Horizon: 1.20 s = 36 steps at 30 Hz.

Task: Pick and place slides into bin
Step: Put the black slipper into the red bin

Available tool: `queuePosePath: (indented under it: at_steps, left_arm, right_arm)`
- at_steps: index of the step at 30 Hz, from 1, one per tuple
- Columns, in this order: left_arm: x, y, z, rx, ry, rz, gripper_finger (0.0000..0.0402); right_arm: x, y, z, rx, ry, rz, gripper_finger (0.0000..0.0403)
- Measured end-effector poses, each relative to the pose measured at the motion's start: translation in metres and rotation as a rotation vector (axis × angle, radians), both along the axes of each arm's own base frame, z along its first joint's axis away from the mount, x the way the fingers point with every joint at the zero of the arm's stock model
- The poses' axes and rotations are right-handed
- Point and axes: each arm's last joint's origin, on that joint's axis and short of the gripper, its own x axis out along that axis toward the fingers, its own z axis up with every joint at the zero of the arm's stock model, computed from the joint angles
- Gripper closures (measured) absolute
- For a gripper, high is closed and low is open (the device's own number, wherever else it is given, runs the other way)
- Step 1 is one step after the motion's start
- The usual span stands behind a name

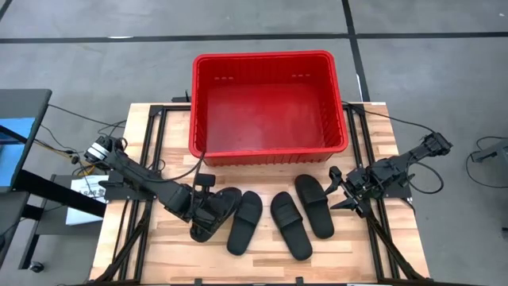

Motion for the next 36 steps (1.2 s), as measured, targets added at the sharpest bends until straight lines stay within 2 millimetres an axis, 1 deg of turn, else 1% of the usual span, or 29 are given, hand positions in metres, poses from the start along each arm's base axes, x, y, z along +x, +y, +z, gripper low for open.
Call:
queuePosePath:
  at_steps: [5,9,16,21,26,31,36]
  left_arm:
    - [0.0,0.0,0.023,0.067,-0.056,0.036,0.0401]
    - [0.005,0.0,0.042,0.097,-0.139,0.05,0.0401]
    - [0.009,0.004,0.067,0.134,-0.219,0.057,0.0401]
    - [0.009,0.006,0.086,0.153,-0.257,0.054,0.0401]
    - [0.003,0.01,0.109,0.172,-0.277,0.063,0.0401]
    - [-0.004,0.019,0.133,0.247,-0.316,0.092,0.0401]
    - [-0.008,0.04,0.155,0.294,-0.317,0.148,0.0401]
  right_arm:
    - [0.0,0.0,0.0,0.0,0.0,0.0,0.017]
    - [0.0,0.0,0.0,0.0,0.0,0.0,0.017]
    - [0.0,0.0,0.0,0.0,-0.001,0.0,0.017]
    - [0.0,0.0,0.0,0.0,0.0,0.0,0.017]
    - [0.0,0.0,0.0,0.0,0.0,0.0,0.017]
    - [0.0,0.0,0.0,0.0,-0.001,0.0,0.017]
    - [0.0,0.0,0.0,0.0,0.0,0.0,0.017]
